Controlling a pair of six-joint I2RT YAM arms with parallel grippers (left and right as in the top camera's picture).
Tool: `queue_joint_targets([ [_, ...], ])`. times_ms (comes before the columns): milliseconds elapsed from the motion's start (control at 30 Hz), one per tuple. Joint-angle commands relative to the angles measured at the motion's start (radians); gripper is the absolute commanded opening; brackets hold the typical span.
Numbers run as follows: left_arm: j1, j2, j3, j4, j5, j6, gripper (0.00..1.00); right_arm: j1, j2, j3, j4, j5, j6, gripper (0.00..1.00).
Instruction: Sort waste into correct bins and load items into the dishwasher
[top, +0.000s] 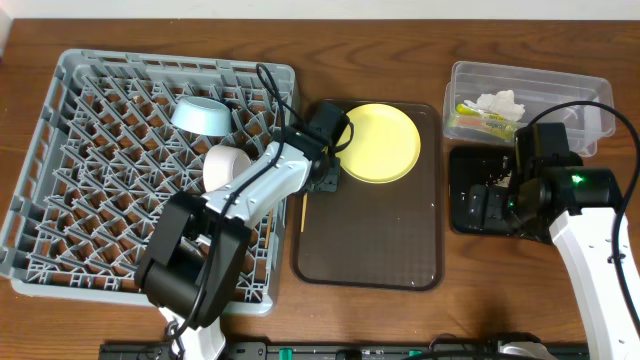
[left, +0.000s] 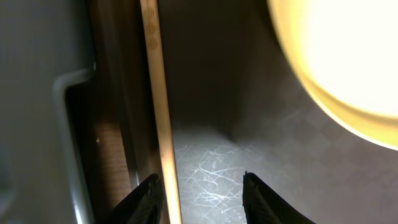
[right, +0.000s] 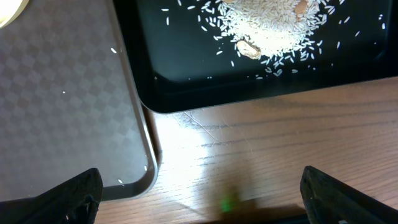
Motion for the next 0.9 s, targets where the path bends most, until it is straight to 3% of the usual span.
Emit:
queue_joint_targets([
  [0, 0.000, 0.031, -0.003, 0.002, -0.024, -0.019, 0.44, -0.008, -0.012, 0.014, -0.003, 0.006, -0.012, 0.99],
  [333, 0.000, 0.094, -0.003, 0.011, -0.022, -0.020, 0.44, -0.008, -0.012, 0.014, -0.004, 0.006, -0.012, 0.99],
  [433, 0.000, 0.119, -0.003, -0.003, -0.015, -0.021, 0.37, -0.008, -0.012, 0.014, -0.003, 0.006, -0.012, 0.99],
  [467, -0.001, 0.119, -0.003, -0.011, -0.014, -0.024, 0.27, -0.008, -0.012, 0.014, -0.003, 0.006, -0.012, 0.99],
  [533, -0.001, 0.119, -0.003, -0.012, -0.014, -0.023, 0.19, -0.008, -0.012, 0.014, -0.003, 0.006, -0.012, 0.99],
  [567, 0.000, 0.119, -0.003, -0.015, -0.014, -0.023, 0.09, -0.008, -0.012, 0.014, -0.004, 0.006, -0.012, 0.99],
  [867, 0.000, 0.075, 0.003, -0.061, -0.015, -0.023, 0.06, -0.008, -0.012, 0.014, -0.006, 0.006, -0.012, 0.99],
])
